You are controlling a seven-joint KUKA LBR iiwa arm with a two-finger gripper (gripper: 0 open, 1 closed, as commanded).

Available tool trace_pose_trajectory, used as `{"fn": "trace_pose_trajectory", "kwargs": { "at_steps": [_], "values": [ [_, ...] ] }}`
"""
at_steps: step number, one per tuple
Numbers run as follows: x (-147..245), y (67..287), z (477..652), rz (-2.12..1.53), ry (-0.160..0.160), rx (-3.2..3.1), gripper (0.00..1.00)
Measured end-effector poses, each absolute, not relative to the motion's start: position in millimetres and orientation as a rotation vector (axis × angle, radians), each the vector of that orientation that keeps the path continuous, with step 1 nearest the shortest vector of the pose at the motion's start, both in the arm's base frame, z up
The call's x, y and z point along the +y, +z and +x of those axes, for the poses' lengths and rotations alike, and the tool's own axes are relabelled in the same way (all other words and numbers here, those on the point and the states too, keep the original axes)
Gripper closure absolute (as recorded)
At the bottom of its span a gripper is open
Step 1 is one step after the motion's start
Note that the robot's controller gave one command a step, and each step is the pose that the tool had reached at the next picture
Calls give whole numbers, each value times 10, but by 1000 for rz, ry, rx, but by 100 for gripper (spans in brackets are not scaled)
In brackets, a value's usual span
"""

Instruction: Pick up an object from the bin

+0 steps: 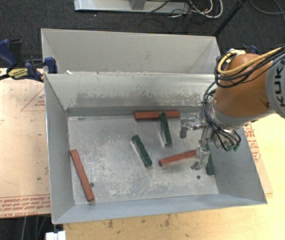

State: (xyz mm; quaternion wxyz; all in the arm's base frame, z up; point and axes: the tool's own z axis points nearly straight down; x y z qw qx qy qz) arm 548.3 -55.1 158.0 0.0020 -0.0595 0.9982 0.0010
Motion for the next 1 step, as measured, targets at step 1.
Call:
{"fn": "trace_pose_trajectory", "kwargs": {
  "at_steps": [1],
  "values": [
    [-568,777,5793,-598,2,3083,100]
  ]
}}
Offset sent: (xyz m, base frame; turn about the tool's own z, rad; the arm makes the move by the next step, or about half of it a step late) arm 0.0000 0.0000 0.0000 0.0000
